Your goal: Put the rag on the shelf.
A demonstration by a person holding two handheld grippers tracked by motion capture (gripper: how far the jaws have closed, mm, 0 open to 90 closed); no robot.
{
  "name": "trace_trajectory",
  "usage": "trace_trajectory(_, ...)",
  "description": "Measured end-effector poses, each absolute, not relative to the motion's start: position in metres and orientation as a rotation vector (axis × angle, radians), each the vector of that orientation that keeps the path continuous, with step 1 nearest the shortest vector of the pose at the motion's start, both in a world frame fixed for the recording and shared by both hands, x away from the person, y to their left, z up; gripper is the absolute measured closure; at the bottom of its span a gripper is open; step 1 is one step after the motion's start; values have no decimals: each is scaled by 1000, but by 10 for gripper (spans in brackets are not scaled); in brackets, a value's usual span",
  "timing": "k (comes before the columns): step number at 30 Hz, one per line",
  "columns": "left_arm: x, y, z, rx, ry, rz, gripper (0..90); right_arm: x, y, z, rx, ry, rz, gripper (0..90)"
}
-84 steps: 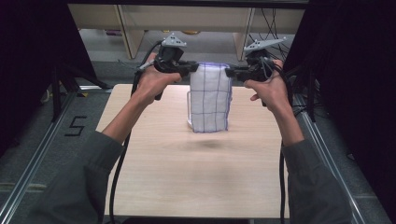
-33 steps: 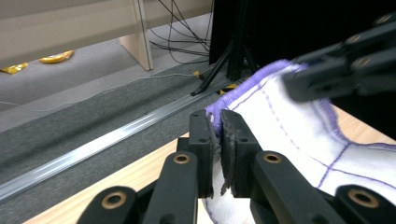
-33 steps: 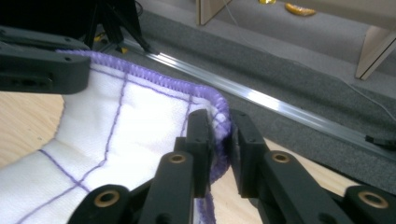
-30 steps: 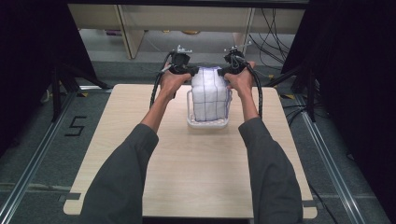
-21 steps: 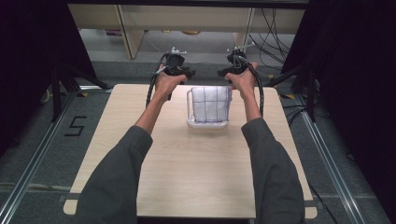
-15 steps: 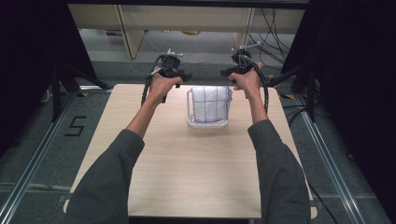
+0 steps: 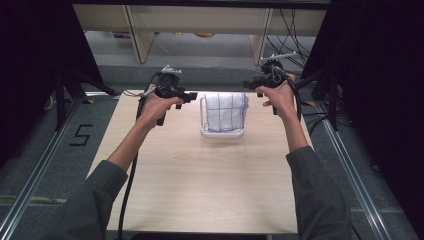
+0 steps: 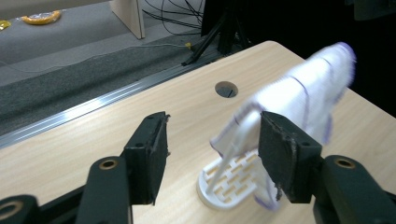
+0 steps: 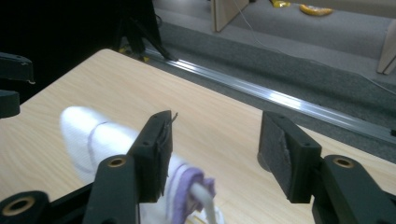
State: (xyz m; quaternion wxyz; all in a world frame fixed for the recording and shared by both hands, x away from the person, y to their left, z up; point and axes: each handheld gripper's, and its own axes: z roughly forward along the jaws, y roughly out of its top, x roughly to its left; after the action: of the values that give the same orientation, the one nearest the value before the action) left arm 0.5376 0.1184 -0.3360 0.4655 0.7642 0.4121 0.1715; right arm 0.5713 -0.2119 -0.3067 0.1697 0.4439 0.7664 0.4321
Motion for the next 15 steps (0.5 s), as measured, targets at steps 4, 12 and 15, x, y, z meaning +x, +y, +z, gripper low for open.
trace_trajectory(4, 523, 128, -338, 1863, 1004, 384, 397, 558, -212, -305, 1222, 2186, 1266, 415)
trace_trajectory(12, 501, 140, -343, 1840, 1000, 341, 378, 536, -209, -310, 1205, 2200, 1278, 392)
trace_trajectory(15, 490, 144, -344, 1829, 994, 347, 348, 530, -210, -315, 1192, 2217, 1289, 387)
